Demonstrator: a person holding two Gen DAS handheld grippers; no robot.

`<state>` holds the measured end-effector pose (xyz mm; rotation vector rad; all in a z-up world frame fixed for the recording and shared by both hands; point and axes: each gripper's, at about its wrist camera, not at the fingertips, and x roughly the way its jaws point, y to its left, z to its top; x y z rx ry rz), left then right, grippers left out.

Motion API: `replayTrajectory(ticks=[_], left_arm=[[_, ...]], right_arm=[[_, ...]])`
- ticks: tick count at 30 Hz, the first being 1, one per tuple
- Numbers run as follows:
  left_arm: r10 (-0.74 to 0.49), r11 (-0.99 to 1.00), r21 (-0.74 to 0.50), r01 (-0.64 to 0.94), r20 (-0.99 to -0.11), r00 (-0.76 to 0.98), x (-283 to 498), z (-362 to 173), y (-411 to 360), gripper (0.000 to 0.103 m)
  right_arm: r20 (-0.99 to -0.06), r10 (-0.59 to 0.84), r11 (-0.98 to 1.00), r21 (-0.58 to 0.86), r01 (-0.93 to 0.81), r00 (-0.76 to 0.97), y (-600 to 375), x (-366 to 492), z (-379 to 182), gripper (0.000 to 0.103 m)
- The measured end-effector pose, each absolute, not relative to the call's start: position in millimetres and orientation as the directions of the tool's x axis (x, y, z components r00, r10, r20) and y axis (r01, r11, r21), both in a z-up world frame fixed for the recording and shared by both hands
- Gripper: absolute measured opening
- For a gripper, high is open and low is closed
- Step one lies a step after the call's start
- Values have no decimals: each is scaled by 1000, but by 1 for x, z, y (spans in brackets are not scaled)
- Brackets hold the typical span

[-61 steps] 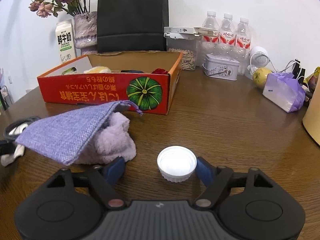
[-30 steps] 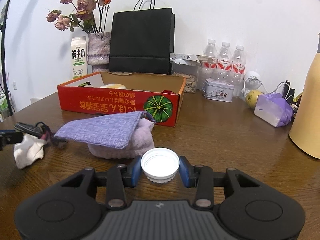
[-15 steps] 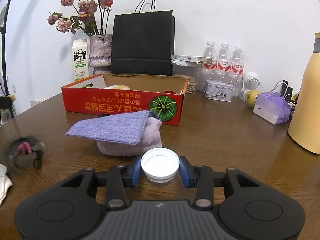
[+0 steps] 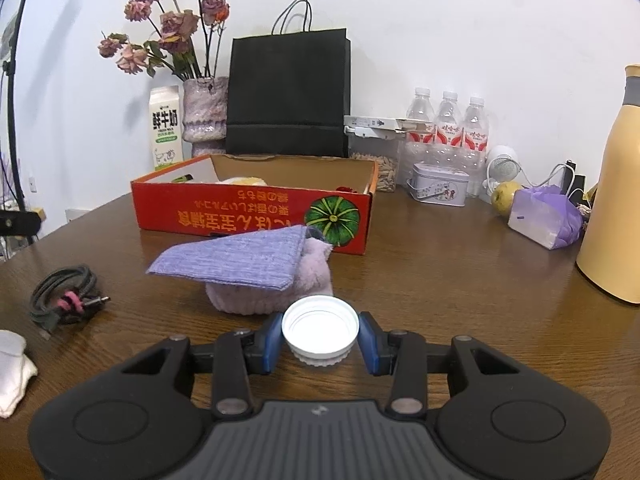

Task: Organize objects
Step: 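Carry the bottle cap in the right gripper while the left gripper carries the wooden block to the box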

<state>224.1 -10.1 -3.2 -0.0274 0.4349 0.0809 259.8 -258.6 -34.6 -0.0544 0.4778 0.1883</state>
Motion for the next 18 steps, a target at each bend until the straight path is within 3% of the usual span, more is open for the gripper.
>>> replayTrajectory(ticks=[18], left_arm=[[47, 998, -17, -59, -415, 908, 227, 5, -10, 22]], right_arm=[[-363, 294, 953, 35, -302, 884, -231, 228, 0, 39]])
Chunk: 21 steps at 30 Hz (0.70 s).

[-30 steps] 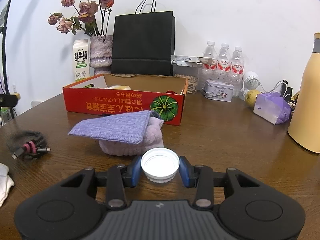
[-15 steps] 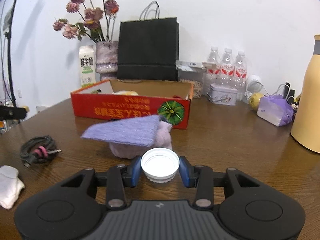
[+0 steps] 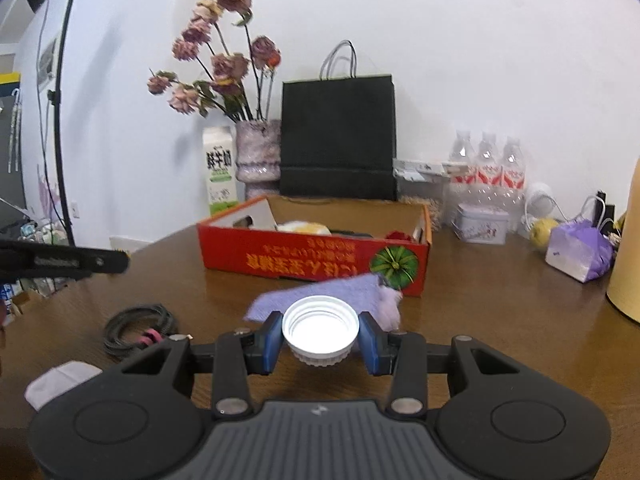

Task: Organize objects
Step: 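Carry the bottle cap in the right gripper while the left gripper carries the wooden block to the box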

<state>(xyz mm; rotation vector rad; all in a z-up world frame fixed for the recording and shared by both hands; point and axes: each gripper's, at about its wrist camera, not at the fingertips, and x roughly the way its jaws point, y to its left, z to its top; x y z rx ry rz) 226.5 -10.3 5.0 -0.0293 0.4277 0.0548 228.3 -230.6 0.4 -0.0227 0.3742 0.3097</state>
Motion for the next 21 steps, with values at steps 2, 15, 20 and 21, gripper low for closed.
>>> replayTrajectory(ticks=[2, 15, 20, 21], left_arm=[[42, 998, -17, -54, -408, 912, 226, 7, -11, 22], [8, 1000, -14, -15, -386, 922, 230, 15, -12, 17], [79, 995, -20, -99, -463, 883, 230, -11, 20, 63], [91, 994, -14, -112, -488, 868, 233, -19, 25, 65]], right_arm=[[-348, 304, 949, 32, -312, 887, -227, 225, 6, 39], [-309, 341, 936, 27, -350, 888, -208, 226, 24, 39], [-344, 345, 934, 29, -357, 873, -207, 224, 11, 39], [-354, 345, 933, 31, -358, 869, -208, 225, 7, 39]])
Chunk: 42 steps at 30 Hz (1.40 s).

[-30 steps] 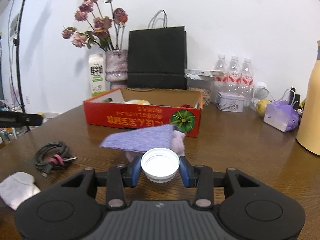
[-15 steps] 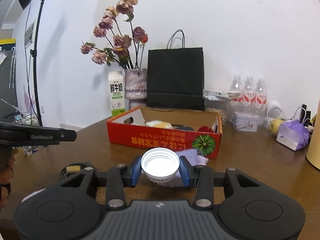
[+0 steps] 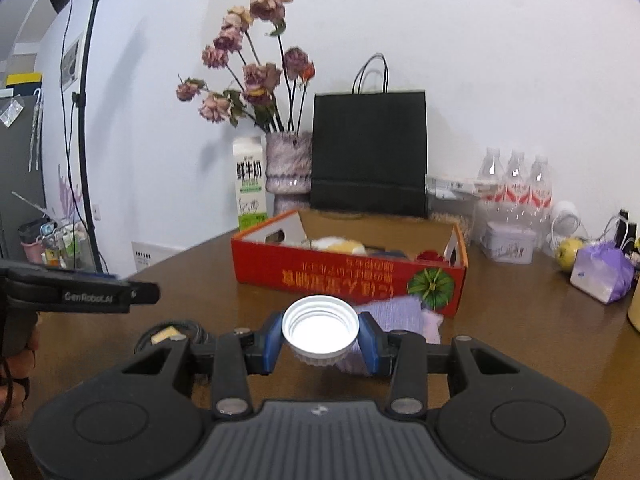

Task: Organize objects
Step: 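Carry the bottle cap in the right gripper while the left gripper carries the wooden block to the box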

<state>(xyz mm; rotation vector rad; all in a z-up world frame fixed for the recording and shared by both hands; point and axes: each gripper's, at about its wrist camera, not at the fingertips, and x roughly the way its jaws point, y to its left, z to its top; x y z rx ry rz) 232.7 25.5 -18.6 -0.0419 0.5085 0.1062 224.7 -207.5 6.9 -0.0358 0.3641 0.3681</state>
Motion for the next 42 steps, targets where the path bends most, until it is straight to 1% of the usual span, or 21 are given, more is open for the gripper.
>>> replayTrajectory(ticks=[2, 5, 8, 11, 13, 14, 15, 17, 18, 22, 24, 29, 33, 34, 35, 37, 38, 40, 41, 42], left_arm=[[86, 993, -21, -114, -530, 844, 235, -31, 34, 66], [111, 992, 16, -122, -556, 824, 235, -43, 40, 73], [135, 988, 10, -157, -563, 815, 239, -46, 53, 73], [112, 989, -20, -148, -558, 822, 243, -45, 60, 72], [72, 994, -29, -104, -543, 837, 244, -41, 56, 63], [54, 997, -21, -78, -541, 839, 246, -41, 52, 52], [43, 998, -10, -57, -545, 838, 249, -42, 47, 37], [9, 1000, -5, -15, -565, 825, 256, -46, 37, 21], [-9, 1000, -11, 3, -575, 818, 260, -48, 35, 17], [-7, 1000, 15, 20, -592, 806, 270, -55, 27, 16], [-6, 1000, 10, 15, -596, 803, 271, -55, 28, 19], [-12, 1000, -10, 8, -593, 805, 269, -55, 32, 19], [-2, 999, -27, -17, -583, 813, 267, -54, 36, 33], [-6, 999, -29, -14, -583, 812, 267, -54, 38, 34], [-5, 999, -29, -14, -586, 811, 267, -55, 38, 39], [-5, 1000, -16, -6, -610, 792, 271, -59, 37, 41], [-1, 1000, 2, 3, -608, 794, 272, -60, 34, 42], [-1, 999, 28, 23, -610, 793, 273, -61, 29, 41], [-15, 999, 27, 41, -620, 784, 275, -63, 28, 27], [-40, 998, 6, 56, -622, 782, 276, -64, 28, 23]], right_arm=[[-372, 345, 933, 37, -358, 862, -207, 227, -1, 39], [-389, 345, 933, 42, -358, 854, -206, 230, -8, 39], [-392, 344, 933, 42, -357, 853, -206, 232, -11, 39], [-397, 342, 934, 42, -355, 852, -205, 234, -13, 39], [-400, 341, 934, 44, -354, 851, -205, 236, -14, 39], [-402, 340, 935, 45, -352, 850, -205, 237, -15, 39], [-403, 339, 935, 45, -351, 850, -205, 237, -15, 39], [-406, 339, 935, 46, -351, 849, -205, 238, -16, 39], [-407, 339, 935, 45, -352, 848, -205, 239, -16, 39], [-412, 339, 935, 47, -352, 846, -205, 240, -18, 39], [-414, 340, 934, 48, -353, 844, -204, 241, -18, 39], [-412, 341, 934, 47, -354, 845, -204, 241, -18, 39], [-414, 341, 934, 47, -354, 844, -204, 241, -18, 39], [-414, 341, 934, 47, -354, 844, -204, 241, -18, 39], [-415, 342, 934, 47, -355, 843, -204, 241, -18, 39], [-416, 341, 934, 47, -355, 843, -204, 241, -18, 39], [-416, 342, 934, 48, -355, 843, -204, 241, -18, 39], [-414, 343, 934, 51, -354, 843, -204, 241, -18, 39], [-414, 343, 933, 52, -355, 843, -204, 241, -18, 39], [-414, 343, 933, 51, -355, 843, -204, 241, -18, 39]])
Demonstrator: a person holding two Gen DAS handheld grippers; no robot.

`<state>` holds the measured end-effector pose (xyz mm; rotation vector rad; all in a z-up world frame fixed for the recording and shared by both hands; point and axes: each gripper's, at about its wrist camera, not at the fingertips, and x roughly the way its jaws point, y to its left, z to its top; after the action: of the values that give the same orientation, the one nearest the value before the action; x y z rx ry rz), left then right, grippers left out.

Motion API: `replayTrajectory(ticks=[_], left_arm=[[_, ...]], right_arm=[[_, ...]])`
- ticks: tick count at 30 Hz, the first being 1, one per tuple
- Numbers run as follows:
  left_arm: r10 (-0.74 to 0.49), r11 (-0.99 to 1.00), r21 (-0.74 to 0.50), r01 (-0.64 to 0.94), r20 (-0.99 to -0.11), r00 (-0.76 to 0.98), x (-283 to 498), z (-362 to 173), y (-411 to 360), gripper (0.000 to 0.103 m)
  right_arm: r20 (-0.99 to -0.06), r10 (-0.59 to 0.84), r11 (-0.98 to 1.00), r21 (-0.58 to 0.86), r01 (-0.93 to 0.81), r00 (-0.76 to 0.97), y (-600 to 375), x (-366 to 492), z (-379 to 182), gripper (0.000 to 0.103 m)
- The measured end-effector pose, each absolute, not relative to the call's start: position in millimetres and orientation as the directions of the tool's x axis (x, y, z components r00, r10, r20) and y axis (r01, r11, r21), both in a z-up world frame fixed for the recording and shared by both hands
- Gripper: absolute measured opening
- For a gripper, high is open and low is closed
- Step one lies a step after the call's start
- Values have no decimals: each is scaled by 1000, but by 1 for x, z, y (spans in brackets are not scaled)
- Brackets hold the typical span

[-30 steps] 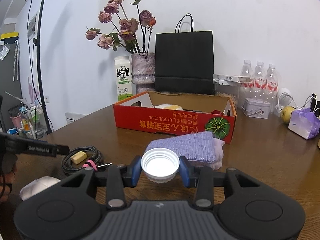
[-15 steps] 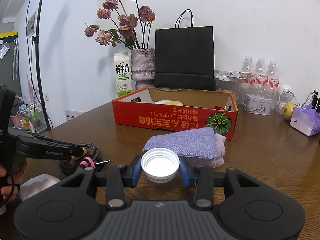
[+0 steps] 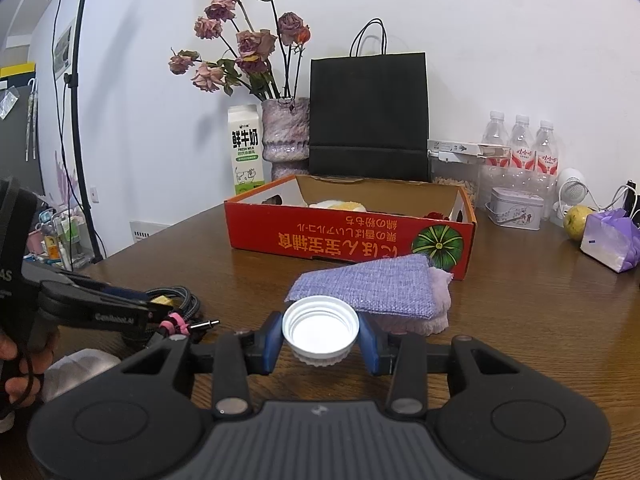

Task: Organize objects
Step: 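Carry the bottle cap in the right gripper while the left gripper carries the wooden block to the box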

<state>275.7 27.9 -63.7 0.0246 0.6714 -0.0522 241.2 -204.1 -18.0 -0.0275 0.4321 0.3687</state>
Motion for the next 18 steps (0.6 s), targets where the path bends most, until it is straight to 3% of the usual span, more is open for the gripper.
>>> replayTrajectory(ticks=[18], left_arm=[[-47, 999, -6, 49, -437, 898, 254, -1, 2, 23]], right_arm=[[-343, 357, 928, 22, -373, 869, -197, 247, 13, 39]])
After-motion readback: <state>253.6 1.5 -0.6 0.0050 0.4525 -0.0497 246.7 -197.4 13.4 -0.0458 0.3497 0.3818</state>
